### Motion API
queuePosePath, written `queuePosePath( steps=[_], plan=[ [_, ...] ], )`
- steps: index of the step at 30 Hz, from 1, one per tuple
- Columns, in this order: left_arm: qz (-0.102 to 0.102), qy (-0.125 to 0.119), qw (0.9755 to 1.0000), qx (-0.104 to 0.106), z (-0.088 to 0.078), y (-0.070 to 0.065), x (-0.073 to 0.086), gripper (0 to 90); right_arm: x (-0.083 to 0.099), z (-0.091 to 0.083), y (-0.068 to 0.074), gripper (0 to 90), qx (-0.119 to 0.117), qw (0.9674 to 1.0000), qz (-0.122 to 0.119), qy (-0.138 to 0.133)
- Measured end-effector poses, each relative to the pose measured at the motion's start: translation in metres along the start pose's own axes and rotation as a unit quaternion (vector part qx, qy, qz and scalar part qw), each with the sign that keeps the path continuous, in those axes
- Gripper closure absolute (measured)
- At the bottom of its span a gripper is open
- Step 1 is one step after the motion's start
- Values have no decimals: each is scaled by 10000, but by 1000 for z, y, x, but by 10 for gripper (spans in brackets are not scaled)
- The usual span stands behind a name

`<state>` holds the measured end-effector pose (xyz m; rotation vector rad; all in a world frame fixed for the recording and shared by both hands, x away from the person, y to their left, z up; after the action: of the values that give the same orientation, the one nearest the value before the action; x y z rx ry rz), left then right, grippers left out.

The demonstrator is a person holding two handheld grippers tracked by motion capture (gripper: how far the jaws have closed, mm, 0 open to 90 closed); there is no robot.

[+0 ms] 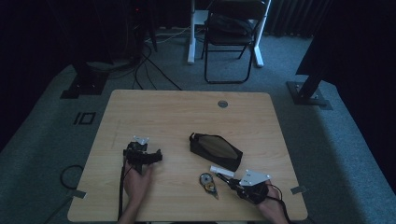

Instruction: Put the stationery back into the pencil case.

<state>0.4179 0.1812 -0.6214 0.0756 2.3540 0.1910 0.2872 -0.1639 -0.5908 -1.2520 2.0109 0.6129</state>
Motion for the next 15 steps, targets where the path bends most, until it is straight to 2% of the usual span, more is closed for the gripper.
queuePosePath(
  steps=[15],
  plan=[
    [1,1,10000,0,0,0,0,22,-13,-10,1,797,64,9999,-51,-132]
  ],
)
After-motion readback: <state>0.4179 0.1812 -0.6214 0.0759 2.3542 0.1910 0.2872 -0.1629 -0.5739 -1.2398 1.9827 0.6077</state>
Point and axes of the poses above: each handheld gripper's, and its own axes: z roughly forward along the jaws, x roughly out of its underside, y roughly to its left, the point moved 9 cm from there along z, roughly forward along the jaws, and after that the axes turned 11 degrees about -x, right-handed, at the moved point
